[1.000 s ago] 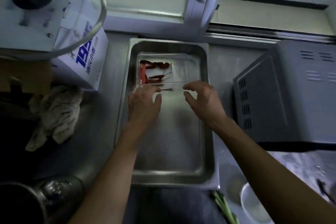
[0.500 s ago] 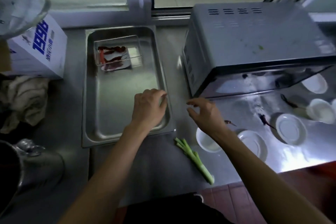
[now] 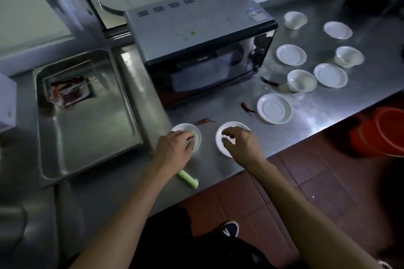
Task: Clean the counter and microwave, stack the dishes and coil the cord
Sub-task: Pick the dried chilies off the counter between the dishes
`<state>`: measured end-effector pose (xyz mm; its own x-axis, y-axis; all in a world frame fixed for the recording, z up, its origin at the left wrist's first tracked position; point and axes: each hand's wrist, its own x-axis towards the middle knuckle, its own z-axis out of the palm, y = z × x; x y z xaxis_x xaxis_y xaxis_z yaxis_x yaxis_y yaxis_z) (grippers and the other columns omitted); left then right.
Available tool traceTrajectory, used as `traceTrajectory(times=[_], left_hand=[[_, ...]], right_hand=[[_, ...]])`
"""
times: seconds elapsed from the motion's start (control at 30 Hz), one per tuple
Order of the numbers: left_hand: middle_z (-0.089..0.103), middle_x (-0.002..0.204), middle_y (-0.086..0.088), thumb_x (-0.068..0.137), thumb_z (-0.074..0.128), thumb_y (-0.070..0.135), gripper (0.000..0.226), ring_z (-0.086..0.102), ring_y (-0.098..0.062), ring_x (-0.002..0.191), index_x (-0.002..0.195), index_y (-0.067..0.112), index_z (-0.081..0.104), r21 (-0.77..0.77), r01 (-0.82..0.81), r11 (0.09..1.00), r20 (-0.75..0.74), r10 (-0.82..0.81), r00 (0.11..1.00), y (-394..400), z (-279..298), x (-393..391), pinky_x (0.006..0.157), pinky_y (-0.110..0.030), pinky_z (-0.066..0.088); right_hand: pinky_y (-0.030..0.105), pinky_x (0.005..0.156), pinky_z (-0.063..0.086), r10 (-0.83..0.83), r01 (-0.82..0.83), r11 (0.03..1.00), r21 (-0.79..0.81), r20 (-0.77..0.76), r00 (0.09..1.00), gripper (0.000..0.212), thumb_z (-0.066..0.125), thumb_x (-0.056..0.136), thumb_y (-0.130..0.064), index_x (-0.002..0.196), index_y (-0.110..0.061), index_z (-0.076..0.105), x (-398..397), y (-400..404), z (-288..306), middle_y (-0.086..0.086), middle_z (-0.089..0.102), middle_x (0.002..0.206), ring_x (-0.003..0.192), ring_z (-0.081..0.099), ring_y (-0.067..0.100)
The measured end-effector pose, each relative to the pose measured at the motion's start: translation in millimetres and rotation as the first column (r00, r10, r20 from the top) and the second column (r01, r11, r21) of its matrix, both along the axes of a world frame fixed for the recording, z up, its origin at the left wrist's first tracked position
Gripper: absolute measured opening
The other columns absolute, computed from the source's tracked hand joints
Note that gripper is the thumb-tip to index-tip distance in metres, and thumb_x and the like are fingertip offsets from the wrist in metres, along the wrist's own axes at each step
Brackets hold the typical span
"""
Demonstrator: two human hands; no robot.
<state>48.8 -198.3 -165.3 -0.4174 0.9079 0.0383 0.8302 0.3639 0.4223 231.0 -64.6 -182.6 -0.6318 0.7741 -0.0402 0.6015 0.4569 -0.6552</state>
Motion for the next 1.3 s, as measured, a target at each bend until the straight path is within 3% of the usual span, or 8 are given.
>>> traceTrajectory(times=[0.13,0.37,0.57,0.7,0.87,1.1,1.3], left_hand=[[0.075,0.102,0.004,0.090,0.063,0.026,0.019,0.066,-0.021,0.096,0.103,0.020,0.074,0.021,0.017,1.000,0.000,-0.017,1.000,10.3,-0.3,30.6,0.081,-0.036,0.053],[0.073,0.103,0.004,0.092,0.059,0.030,0.020,0.066,-0.021,0.093,0.106,0.022,0.071,-0.036,0.076,0.996,0.002,-0.076,0.997,37.3,-3.7,52.3,0.081,-0.041,0.053],[0.072,0.106,-0.002,0.090,0.064,0.026,0.023,0.066,-0.025,0.096,0.110,0.018,0.073,-0.057,0.055,0.997,-0.023,-0.056,0.998,76.0,-21.2,32.7,0.084,-0.038,0.052],[0.069,0.108,-0.003,0.090,0.065,0.027,0.026,0.063,-0.027,0.099,0.114,0.017,0.071,-0.109,0.032,0.994,-0.014,-0.034,0.999,104.4,-44.8,7.2,0.084,-0.038,0.052],[0.065,0.103,0.000,0.089,0.063,0.024,0.019,0.062,-0.027,0.099,0.107,0.023,0.070,-0.233,-0.003,0.972,-0.022,-0.002,1.000,132.7,-77.8,-19.8,0.082,-0.039,0.050],[0.062,0.099,0.000,0.086,0.064,0.024,0.009,0.058,-0.028,0.102,0.095,0.023,0.066,-0.393,0.034,0.919,-0.075,-0.069,0.995,154.1,-99.4,-30.5,0.090,-0.046,0.048],[0.063,0.102,0.000,0.087,0.064,0.026,0.011,0.055,-0.027,0.106,0.096,0.020,0.064,-0.365,0.069,0.928,-0.061,-0.098,0.993,172.7,-102.7,-26.0,0.090,-0.044,0.044]], right_hand=[[0.028,0.080,0.048,-0.044,0.044,0.999,-0.003,-0.019,0.999,0.024,0.067,0.088,-0.016,0.111,-0.014,0.072,41.5,9.3,-3.7,0.004,0.072,0.107,0.096,0.066,0.022],[0.032,0.080,0.052,-0.088,0.087,0.996,-0.019,-0.031,0.996,0.023,0.069,0.086,-0.013,0.109,-0.012,0.073,71.2,22.8,-9.7,0.005,0.072,0.103,0.090,0.066,0.023],[0.037,0.079,0.054,-0.103,0.104,0.994,-0.042,0.010,0.995,0.022,0.068,0.087,-0.017,0.109,-0.014,0.072,58.1,44.1,-18.4,0.004,0.072,0.103,0.089,0.066,0.022],[0.034,0.079,0.052,-0.120,0.123,0.992,-0.030,0.091,0.989,0.023,0.068,0.088,-0.020,0.111,-0.016,0.072,44.2,63.8,-24.9,0.003,0.072,0.106,0.091,0.066,0.024],[0.042,0.082,0.055,-0.123,0.128,0.992,-0.023,0.145,0.982,0.024,0.069,0.088,-0.016,0.112,-0.016,0.071,24.5,89.8,-30.3,0.005,0.072,0.110,0.096,0.067,0.027],[0.044,0.085,0.056,-0.134,0.129,0.991,0.040,0.160,0.978,0.026,0.071,0.088,-0.016,0.114,-0.013,0.072,5.4,120.8,-36.7,0.006,0.071,0.119,0.096,0.069,0.029],[0.044,0.087,0.050,-0.130,0.109,0.990,0.092,0.267,0.955,0.035,0.064,0.090,-0.018,0.125,-0.019,0.067,-6.4,152.2,-50.4,0.006,0.072,0.112,0.096,0.063,0.031]])
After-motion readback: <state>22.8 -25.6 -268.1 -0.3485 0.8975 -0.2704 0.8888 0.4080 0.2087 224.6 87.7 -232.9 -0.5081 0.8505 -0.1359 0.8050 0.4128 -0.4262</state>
